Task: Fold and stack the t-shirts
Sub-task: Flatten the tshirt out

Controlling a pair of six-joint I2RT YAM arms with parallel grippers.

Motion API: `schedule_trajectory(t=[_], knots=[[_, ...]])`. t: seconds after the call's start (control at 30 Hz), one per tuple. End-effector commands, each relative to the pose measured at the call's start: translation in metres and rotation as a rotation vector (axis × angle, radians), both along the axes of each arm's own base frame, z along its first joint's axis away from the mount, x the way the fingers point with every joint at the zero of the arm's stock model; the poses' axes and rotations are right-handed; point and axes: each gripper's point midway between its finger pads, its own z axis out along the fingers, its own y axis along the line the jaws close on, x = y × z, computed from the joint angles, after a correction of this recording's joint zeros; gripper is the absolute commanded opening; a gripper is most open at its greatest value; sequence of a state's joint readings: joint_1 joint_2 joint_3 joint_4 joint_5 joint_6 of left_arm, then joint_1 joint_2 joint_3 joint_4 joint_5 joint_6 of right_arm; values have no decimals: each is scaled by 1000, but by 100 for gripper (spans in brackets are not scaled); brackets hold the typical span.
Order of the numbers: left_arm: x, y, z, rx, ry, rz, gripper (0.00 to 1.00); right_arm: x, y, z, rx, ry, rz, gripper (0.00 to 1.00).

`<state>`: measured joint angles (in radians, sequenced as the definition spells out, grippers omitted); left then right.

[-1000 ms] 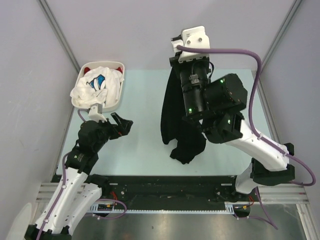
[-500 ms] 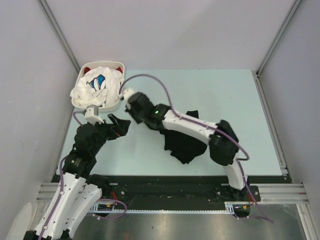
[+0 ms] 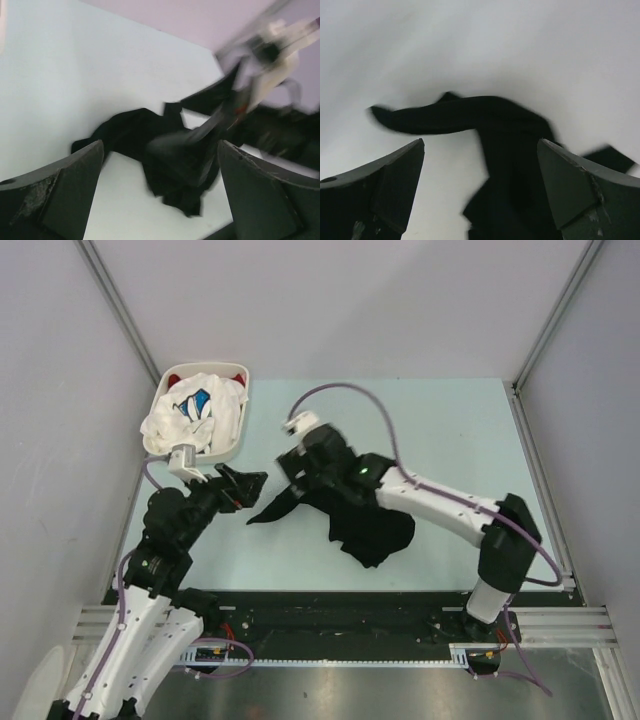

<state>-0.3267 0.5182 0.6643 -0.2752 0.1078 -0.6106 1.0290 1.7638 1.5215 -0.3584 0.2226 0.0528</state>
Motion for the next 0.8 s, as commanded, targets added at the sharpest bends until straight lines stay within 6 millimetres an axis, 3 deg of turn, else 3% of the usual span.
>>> schedule_trajectory(t=[0.0,0.07,0.1,0.23,0.5,0.77], knots=[[22,11,-46,52,108,78,100,97,-133,51,96,-124,-498,100],[32,7,-66,73,160,67,100,107,-166,35,61,-94,-610,100],[36,5,-72,78,175,67,100,119,-193,30,59,-81,-686,100],[52,8,-117,139,298,109,100,127,-235,26,94,-53,-789,100],[52,21,-161,186,380,175,98,121,-245,21,125,-17,-780,100],[38,22,-197,174,445,174,88,118,-242,9,138,18,-756,99]])
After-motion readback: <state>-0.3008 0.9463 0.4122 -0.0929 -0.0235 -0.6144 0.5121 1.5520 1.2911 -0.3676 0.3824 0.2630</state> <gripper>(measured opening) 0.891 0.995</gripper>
